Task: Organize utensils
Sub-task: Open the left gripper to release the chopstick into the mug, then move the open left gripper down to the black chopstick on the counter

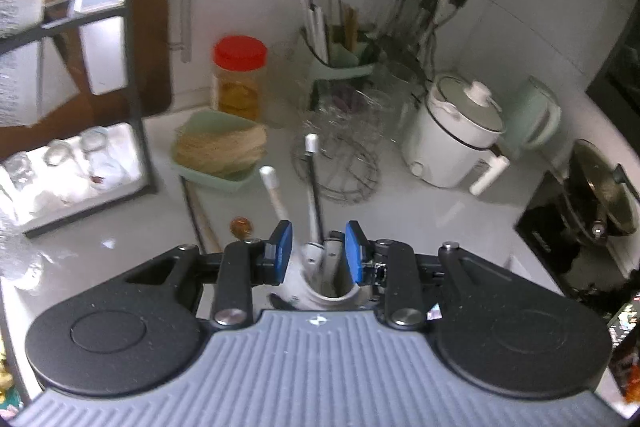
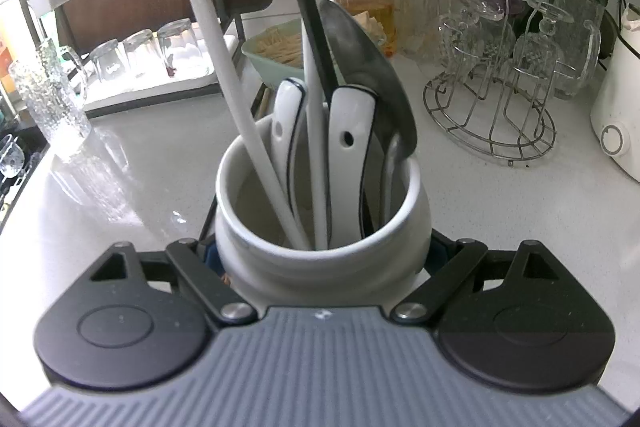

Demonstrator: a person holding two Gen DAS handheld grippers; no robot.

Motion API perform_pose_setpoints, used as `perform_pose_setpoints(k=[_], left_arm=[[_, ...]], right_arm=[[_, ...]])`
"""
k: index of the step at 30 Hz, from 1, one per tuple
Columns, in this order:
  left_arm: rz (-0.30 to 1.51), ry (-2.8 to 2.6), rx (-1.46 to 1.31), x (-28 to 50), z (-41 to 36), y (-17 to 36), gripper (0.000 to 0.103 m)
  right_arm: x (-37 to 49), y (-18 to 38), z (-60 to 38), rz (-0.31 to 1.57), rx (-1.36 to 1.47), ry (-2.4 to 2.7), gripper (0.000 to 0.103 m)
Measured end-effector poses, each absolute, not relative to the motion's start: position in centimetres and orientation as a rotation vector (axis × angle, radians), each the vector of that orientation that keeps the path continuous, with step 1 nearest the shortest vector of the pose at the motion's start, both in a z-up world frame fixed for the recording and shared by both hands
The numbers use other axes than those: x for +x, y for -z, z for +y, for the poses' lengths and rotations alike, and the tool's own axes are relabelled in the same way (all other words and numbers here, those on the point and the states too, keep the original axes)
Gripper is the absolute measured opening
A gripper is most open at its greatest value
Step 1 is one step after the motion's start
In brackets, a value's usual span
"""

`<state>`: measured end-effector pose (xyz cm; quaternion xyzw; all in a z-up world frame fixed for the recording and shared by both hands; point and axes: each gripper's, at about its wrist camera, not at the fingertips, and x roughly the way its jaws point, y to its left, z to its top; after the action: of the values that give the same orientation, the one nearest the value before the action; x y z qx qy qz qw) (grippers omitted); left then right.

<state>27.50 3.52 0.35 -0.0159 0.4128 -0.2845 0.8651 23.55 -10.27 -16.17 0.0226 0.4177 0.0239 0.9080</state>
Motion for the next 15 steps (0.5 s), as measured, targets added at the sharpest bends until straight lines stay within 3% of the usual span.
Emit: perform_pose_setpoints(k=[15], left_arm=[[0.87, 0.434, -0.097, 27.7, 8.5, 3.5, 0.033]], right_arm=[[23.2, 16.2, -10.4, 0.855, 0.058, -0.032, 0.092]])
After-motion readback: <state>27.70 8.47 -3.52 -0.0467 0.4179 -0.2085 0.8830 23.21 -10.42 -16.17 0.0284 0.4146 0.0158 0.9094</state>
